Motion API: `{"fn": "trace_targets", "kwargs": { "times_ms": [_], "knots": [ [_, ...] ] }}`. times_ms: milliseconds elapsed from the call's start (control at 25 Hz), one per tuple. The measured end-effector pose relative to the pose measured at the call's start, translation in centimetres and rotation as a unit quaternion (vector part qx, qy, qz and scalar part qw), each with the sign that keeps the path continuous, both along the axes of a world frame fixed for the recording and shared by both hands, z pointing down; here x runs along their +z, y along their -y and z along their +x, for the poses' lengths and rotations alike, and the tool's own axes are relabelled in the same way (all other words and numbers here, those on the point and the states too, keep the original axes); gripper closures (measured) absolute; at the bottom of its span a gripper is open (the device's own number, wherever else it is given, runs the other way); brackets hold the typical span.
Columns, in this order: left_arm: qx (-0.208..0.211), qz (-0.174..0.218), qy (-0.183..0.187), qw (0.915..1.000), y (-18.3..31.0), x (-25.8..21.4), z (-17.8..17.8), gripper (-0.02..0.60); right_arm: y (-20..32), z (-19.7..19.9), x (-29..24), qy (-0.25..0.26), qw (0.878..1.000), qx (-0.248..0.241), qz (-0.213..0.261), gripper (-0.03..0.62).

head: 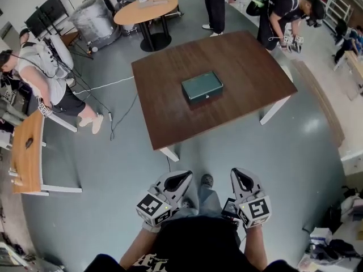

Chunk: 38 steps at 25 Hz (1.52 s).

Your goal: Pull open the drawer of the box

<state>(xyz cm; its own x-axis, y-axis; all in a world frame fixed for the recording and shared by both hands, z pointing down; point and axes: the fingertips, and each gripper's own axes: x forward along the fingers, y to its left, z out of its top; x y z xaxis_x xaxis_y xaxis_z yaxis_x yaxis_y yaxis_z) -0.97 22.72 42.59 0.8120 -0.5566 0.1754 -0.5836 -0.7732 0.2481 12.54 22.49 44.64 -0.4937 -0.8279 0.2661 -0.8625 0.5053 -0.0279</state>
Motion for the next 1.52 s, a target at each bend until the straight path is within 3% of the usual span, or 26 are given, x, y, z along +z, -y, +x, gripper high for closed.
{"fn": "trace_targets", "kwargs": {
  "times_ms": [280, 920, 1520],
  "knots": [
    [-0.023, -0.012, 0.001, 0.9997, 2.8, -0.2, -1.7, 0.575, 2.8, 0.8, -1.0, 0.002, 1.000, 0.016, -0.007, 0.608],
    [-0.060, 0.023, -0.010, 0.9979, 10.5, -1.4, -4.0, 0.575, 12.3, -1.8, -2.1, -0.012, 1.000, -0.021, 0.019, 0.606],
    [-0.074, 0.012, -0.002, 0.9972, 14.8, -1.6, -1.2, 0.575, 17.2, 1.1, -1.8, -0.005, 0.999, -0.032, 0.011, 0.606]
  ]
}}
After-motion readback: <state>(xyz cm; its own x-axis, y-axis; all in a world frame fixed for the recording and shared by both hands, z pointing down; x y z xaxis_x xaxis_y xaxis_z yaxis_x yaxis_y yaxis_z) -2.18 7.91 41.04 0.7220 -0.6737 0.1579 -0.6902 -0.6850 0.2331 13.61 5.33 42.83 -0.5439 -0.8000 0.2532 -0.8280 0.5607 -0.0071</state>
